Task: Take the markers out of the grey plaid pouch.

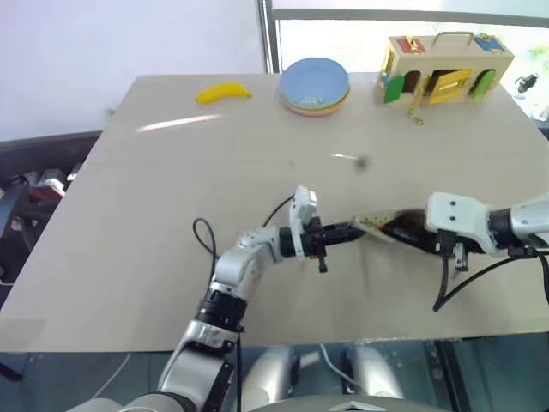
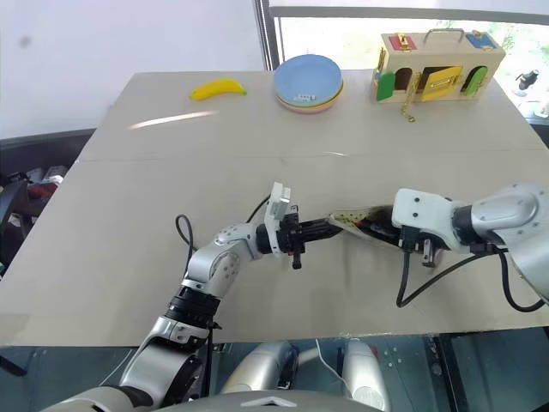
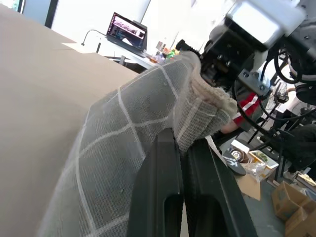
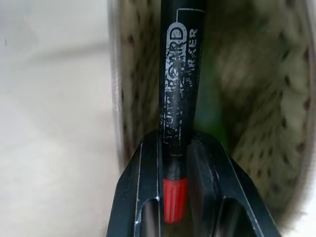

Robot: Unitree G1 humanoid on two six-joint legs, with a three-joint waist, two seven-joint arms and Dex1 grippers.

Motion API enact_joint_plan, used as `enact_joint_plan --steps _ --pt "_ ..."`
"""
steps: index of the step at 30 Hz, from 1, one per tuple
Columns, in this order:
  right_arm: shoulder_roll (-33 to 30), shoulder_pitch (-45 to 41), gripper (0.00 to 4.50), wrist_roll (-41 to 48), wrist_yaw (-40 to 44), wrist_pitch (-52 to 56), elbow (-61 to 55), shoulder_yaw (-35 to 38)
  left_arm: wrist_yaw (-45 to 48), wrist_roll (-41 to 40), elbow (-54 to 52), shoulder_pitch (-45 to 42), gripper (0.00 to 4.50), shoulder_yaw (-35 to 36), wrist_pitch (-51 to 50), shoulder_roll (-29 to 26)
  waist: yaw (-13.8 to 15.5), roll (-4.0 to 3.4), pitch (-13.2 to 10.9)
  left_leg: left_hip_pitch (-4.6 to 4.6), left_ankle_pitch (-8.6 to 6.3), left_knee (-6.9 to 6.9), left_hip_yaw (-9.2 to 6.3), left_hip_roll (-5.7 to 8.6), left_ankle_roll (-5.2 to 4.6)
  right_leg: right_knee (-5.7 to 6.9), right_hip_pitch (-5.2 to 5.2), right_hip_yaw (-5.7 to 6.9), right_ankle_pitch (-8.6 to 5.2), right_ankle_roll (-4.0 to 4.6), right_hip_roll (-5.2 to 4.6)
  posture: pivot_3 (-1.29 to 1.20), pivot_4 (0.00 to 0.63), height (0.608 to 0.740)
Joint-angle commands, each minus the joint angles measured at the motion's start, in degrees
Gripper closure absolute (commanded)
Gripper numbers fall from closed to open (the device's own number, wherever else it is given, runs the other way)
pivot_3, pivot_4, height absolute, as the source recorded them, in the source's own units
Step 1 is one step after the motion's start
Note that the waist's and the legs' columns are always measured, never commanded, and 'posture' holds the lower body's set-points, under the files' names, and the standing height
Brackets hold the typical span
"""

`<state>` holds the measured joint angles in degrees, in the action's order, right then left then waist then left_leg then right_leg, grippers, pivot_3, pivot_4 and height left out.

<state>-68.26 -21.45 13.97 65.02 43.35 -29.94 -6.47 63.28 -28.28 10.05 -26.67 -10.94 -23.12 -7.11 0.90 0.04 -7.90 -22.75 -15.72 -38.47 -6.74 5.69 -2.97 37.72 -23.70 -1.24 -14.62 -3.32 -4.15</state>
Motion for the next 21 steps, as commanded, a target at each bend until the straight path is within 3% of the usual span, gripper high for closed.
enact_joint_plan --steps 1,5,12,21 --pt "-1.37 1.01 4.27 2.04 1.88 -3.87 -1.65 5.73 -0.41 -0.23 -1.68 0.11 4.5 0.49 0.94 0.24 -0.02 0.0 0.0 0.0 0.0 0.0 0.01 0.0 0.0 0.0 0.0 -0.01 0.0 0.0 0.0 0.0 0.15 0.74" --pt "-0.47 3.38 4.27 4.0 3.41 -9.55 -2.33 10.23 -0.69 0.11 -1.32 0.47 4.5 0.84 1.58 -0.24 -0.03 0.0 0.0 0.0 0.0 0.0 0.01 0.0 0.0 0.0 0.0 -0.01 0.0 0.0 0.0 0.0 0.15 0.74" --pt "6.2 0.03 4.27 8.3 -0.91 -11.11 -0.52 13.39 -0.68 0.3 -0.99 0.88 4.5 0.62 2.33 -0.98 -0.08 0.03 -0.01 0.03 0.0 -0.01 0.03 0.0 0.0 0.05 0.0 -0.04 0.0 0.0 0.01 0.0 0.15 0.74" --pt "22.36 -7.55 4.27 24.0 -17.64 1.0 7.43 25.41 -0.94 0.37 -1.11 0.95 4.5 0.93 2.96 -1.36 0.12 0.07 -0.04 0.0 0.0 -0.02 -0.04 0.01 0.0 0.03 0.01 0.02 0.0 0.0 0.0 0.0 0.15 0.74"
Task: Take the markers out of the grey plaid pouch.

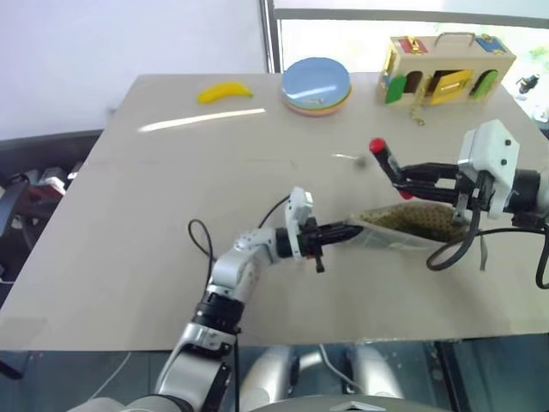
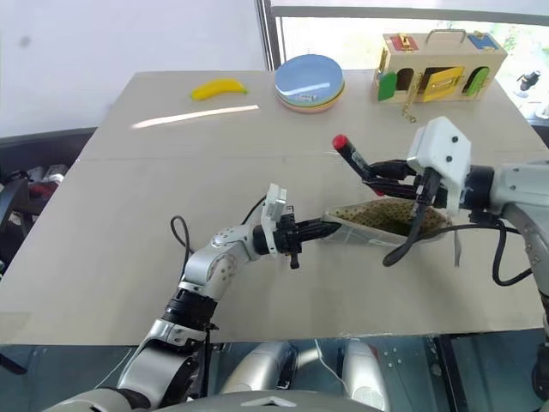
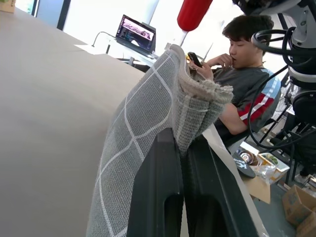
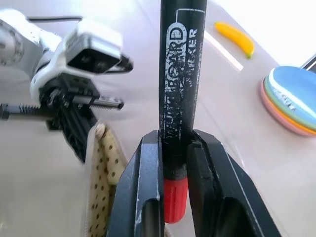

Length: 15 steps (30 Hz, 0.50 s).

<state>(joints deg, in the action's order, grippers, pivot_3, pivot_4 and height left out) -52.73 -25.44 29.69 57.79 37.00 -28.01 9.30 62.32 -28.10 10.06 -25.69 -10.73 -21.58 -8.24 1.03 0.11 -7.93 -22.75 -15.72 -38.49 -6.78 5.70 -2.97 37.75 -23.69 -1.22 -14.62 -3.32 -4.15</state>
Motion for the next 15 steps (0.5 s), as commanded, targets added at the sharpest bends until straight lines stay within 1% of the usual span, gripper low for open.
enact_joint_plan --steps 1,2,4,6,9,11,15 --pt "5.54 -2.77 4.27 5.84 -10.14 6.32 7.28 9.59 0.01 0.33 -1.31 0.06 4.5 0.96 1.81 -0.56 -0.18 0.01 0.0 -0.01 0.0 0.0 -0.01 0.0 0.0 -0.02 0.0 0.0 0.0 0.0 0.0 0.0 0.15 0.74" --pt "3.61 -1.6 4.27 3.21 -9.2 5.27 8.44 8.99 -0.01 0.42 -1.5 0.14 4.5 1.24 2.19 -0.9 -0.05 0.02 0.0 0.0 0.0 0.01 0.02 0.0 0.0 -0.02 0.01 -0.03 0.0 0.0 0.0 0.0 0.15 0.74" --pt "-3.78 3.26 4.27 -2.87 -6.98 3.91 11.72 6.4 -0.05 0.59 -2.22 0.11 4.5 2.21 2.89 -2.59 0.17 0.01 0.0 0.0 0.0 0.0 0.03 0.03 -0.01 0.04 -0.01 -0.02 0.0 0.0 -0.02 0.0 0.15 0.74" --pt "-10.21 8.34 4.27 -6.53 -4.77 3.91 14.1 4.42 -0.3 0.26 -3.24 0.12 4.5 3.37 2.98 -4.23 0.16 0.02 0.01 -0.02 0.0 0.04 0.02 0.03 -0.01 -0.03 -0.01 0.0 0.0 0.01 -0.02 0.0 0.15 0.74" --pt "-15.93 13.76 4.27 -10.44 -3.13 3.4 17.22 2.01 -0.06 -0.17 -5.42 0.78 4.5 4.46 3.05 -6.81 -0.6 -0.04 0.03 0.02 0.0 0.08 0.14 0.01 -0.01 -0.02 -0.03 -0.11 0.0 0.01 0.0 0.0 0.15 0.74" --pt "-17.39 15.97 4.27 -12.82 -3.05 2.3 18.62 0.63 -0.1 -0.07 -6.7 1.66 4.5 4.9 3.33 -8.17 -0.91 -0.12 0.07 0.09 0.0 0.09 0.25 -0.03 -0.01 0.06 -0.04 -0.23 0.0 0.01 0.03 0.0 0.15 0.74" --pt "-17.33 16.94 4.27 -17.94 -4.07 -1.04 22.74 -3.37 -0.73 -0.67 -9.14 3.88 4.5 5.9 2.92 -10.2 -1.09 -0.12 0.07 0.19 0.0 0.08 0.31 -0.07 0.0 0.12 0.0 -0.31 0.0 0.0 0.06 0.0 0.15 0.74"
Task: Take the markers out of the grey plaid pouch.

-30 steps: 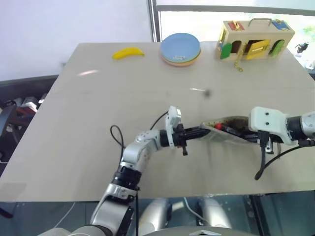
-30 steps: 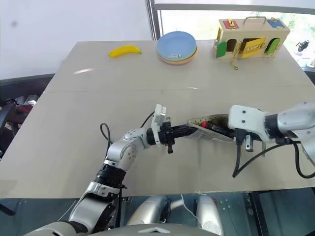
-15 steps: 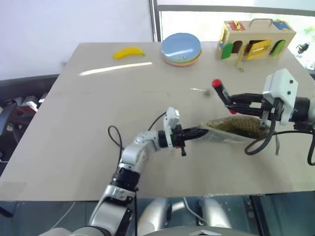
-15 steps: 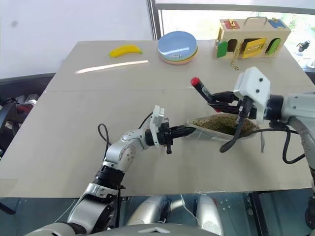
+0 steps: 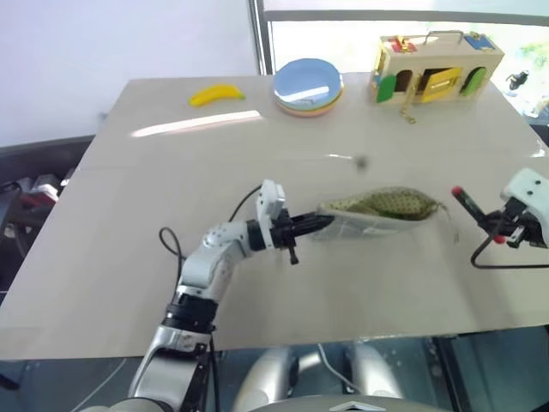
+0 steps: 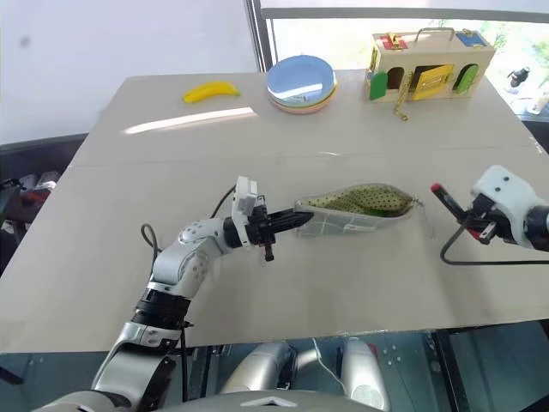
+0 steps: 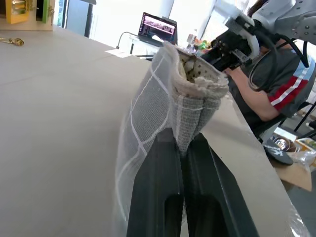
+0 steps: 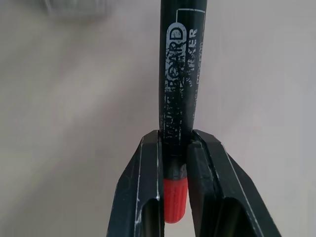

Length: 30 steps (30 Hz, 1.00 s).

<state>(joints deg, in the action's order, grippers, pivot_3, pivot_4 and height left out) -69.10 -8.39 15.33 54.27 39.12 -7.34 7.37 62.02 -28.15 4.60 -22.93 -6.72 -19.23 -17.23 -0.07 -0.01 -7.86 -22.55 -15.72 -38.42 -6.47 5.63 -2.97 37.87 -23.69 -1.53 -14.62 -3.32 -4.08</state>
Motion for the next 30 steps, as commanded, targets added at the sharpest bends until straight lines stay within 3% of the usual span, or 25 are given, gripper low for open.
enact_joint_plan --steps 1,3,5,7,8,12,17,24,25,30 --pt "-0.72 -0.22 4.27 -4.44 -0.41 -4.32 2.93 -2.2 -0.62 -0.82 -4.2 1.51 4.5 1.97 0.34 -1.46 0.04 0.0 0.0 0.0 0.0 -0.01 0.0 0.0 0.0 0.0 0.0 0.0 0.0 0.0 0.0 0.0 0.15 0.74" --pt "0.42 -1.4 3.22 -5.89 -0.7 -6.62 4.92 -3.51 -1.25 -1.16 -5.33 2.29 4.5 2.02 -0.17 -1.71 0.24 -0.01 -0.01 -0.01 0.0 -0.01 0.0 0.01 0.0 -0.01 0.0 0.0 0.0 0.0 -0.01 0.0 0.15 0.74" --pt "1.62 -3.19 2.65 -6.87 -1.56 -8.23 6.47 -4.11 -1.78 -1.39 -6.13 2.92 4.5 2.05 -0.58 -1.68 0.21 0.0 -0.01 -0.01 0.0 -0.01 -0.01 0.01 0.0 -0.02 0.0 0.01 0.0 0.0 -0.01 0.0 0.15 0.74" --pt "2.44 -5.25 1.6 -7.23 -1.68 -8.78 7.09 -4.14 -2.33 -1.57 -6.71 3.39 4.5 2.15 -1.03 -1.47 0.29 -0.02 -0.02 -0.01 0.0 0.0 0.02 0.02 0.0 -0.02 -0.01 -0.02 0.0 0.0 -0.01 0.0 0.15 0.74" --pt "2.9 -6.27 1.38 -6.9 -1.61 -8.76 6.79 -3.75 -2.64 -1.66 -6.99 3.69 4.5 2.14 -1.25 -1.33 0.34 -0.03 -0.02 -0.01 0.0 0.0 0.01 0.01 0.0 -0.02 -0.01 0.0 0.0 0.0 0.0 0.0 0.15 0.74" --pt "6.01 -10.92 1.38 -1.49 -1.06 -4.91 1.75 -0.35 -3.1 -1.51 -7.54 5.0 4.5 1.62 -1.31 -0.97 0.33 -0.02 -0.02 -0.01 0.0 0.01 0.01 0.0 0.0 -0.02 -0.01 -0.02 0.0 0.0 0.0 0.0 0.15 0.74" --pt "10.66 -17.9 1.38 12.5 0.98 4.53 -10.21 3.73 -3.42 -1.68 -8.18 5.53 4.5 1.19 -2.02 -0.68 0.58 -0.02 -0.03 -0.02 -0.01 0.03 -0.02 0.0 0.0 -0.04 -0.01 0.01 0.0 0.0 0.0 0.0 0.15 0.74" --pt "11.14 -16.67 4.27 27.15 4.47 14.2 -21.6 4.14 -3.29 -1.88 -8.38 6.65 4.5 -0.1 -2.25 -0.06 1.12 0.0 -0.03 -0.21 -0.02 0.01 -0.24 0.05 -0.02 -0.24 0.0 0.23 0.0 0.0 -0.08 0.0 0.15 0.74" --pt "11.05 -16.11 4.45 28.62 5.04 14.76 -22.15 4.37 -3.43 -2.19 -8.42 6.8 4.5 -0.15 -2.51 0.13 1.11 0.0 -0.03 -0.21 -0.02 0.0 -0.23 0.05 -0.02 -0.24 0.01 0.23 0.0 0.0 -0.09 0.0 0.15 0.74" --pt "11.01 -14.89 4.45 27.49 5.14 13.57 -21.53 0.55 -3.72 -2.21 -8.5 7.37 4.5 -0.67 -2.63 1.15 0.89 0.01 -0.03 -0.17 -0.01 0.0 -0.23 0.04 -0.02 -0.17 0.01 0.22 0.0 0.0 -0.07 0.0 0.15 0.74"
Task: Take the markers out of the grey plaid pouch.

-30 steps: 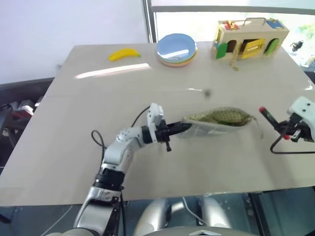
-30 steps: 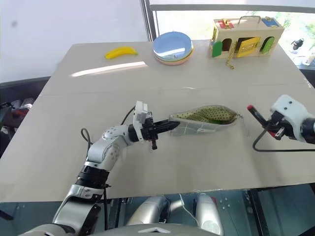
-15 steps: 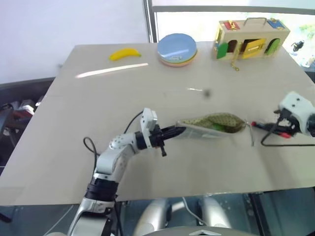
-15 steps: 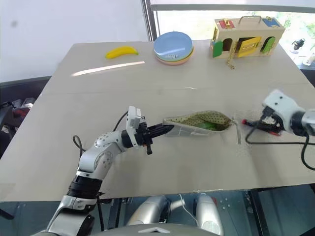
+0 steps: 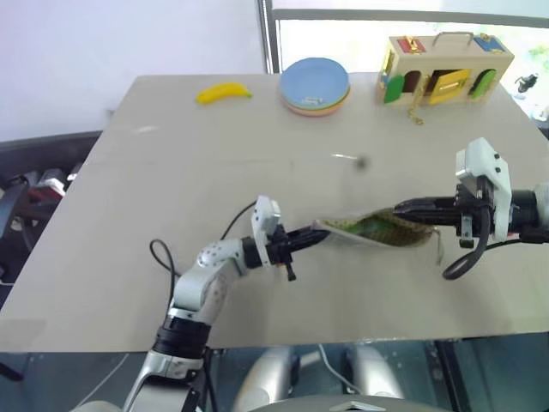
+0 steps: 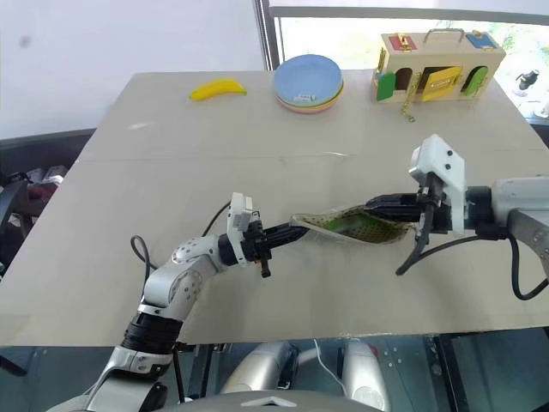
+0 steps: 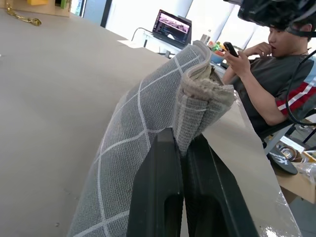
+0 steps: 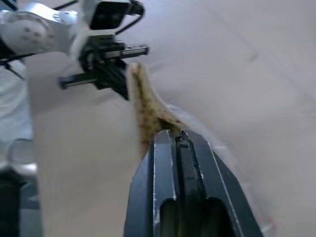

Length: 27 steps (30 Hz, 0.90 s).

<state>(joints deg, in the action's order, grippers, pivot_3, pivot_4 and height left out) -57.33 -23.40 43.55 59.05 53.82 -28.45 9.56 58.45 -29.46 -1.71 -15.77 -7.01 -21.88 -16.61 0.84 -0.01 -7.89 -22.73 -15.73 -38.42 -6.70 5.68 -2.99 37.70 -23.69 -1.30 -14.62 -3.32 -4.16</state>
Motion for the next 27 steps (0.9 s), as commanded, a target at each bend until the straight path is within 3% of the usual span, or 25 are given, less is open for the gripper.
enact_joint_plan --steps 1,6,11,14,19,22,27 --pt "-0.91 0.16 4.45 -3.17 0.25 -2.59 0.49 -3.85 -0.25 -0.97 -2.27 0.28 4.5 -0.46 -0.11 0.76 -0.04 0.0 0.0 0.02 0.0 0.0 0.01 0.0 0.0 0.01 0.0 -0.01 0.0 0.0 0.0 0.0 0.15 0.74" --pt "0.83 -2.99 4.45 -17.81 -1.04 -12.84 9.85 -16.3 0.03 -2.05 -2.63 0.3 4.5 -0.88 -1.7 1.73 -0.07 0.01 0.01 0.04 0.0 -0.03 0.05 0.01 0.01 0.06 0.0 -0.04 0.0 0.0 0.0 0.0 0.15 0.74" --pt "4.61 -7.28 4.45 -24.16 1.79 -19.3 17.04 -22.83 1.0 -3.37 -2.42 -0.07 4.5 -1.15 -3.65 2.02 -0.17 0.01 0.0 0.04 0.01 -0.01 0.06 -0.01 0.01 0.06 -0.03 -0.04 0.0 0.0 0.03 0.0 0.15 0.74" --pt "4.64 -9.05 3.6 -30.76 4.0 -25.25 21.3 -27.36 1.36 -4.41 -2.22 -0.33 4.5 -1.26 -5.16 2.35 -0.12 0.01 0.01 0.04 0.01 -0.03 0.06 0.0 0.01 0.05 -0.02 -0.04 0.0 0.0 0.03 0.0 0.15 0.74" --pt "5.95 -12.02 1.16 -39.19 5.51 -30.65 26.65 -32.73 2.46 -6.81 -1.75 -0.94 4.5 -1.59 -8.7 2.57 -0.16 0.01 0.01 0.04 0.01 -0.03 0.05 0.0 0.02 0.06 -0.02 -0.03 0.0 0.0 0.04 0.0 0.15 0.74" --pt "8.02 -14.16 0.04 -42.38 5.77 -33.63 30.12 -34.21 3.34 -7.86 -1.07 -1.42 4.5 -1.86 -10.75 2.72 -0.61 0.01 0.0 0.07 0.01 -0.02 0.07 0.0 0.02 0.06 -0.02 -0.06 0.0 0.0 0.06 0.0 0.15 0.74" --pt "11.91 -18.33 0.04 -46.5 7.88 -37.37 36.33 -36.92 4.37 -7.87 0.03 -2.19 4.5 -2.85 -12.14 2.96 -1.08 0.02 0.01 0.09 0.01 -0.04 0.06 0.0 0.03 0.09 -0.01 -0.05 0.0 0.0 0.05 0.0 0.15 0.74"
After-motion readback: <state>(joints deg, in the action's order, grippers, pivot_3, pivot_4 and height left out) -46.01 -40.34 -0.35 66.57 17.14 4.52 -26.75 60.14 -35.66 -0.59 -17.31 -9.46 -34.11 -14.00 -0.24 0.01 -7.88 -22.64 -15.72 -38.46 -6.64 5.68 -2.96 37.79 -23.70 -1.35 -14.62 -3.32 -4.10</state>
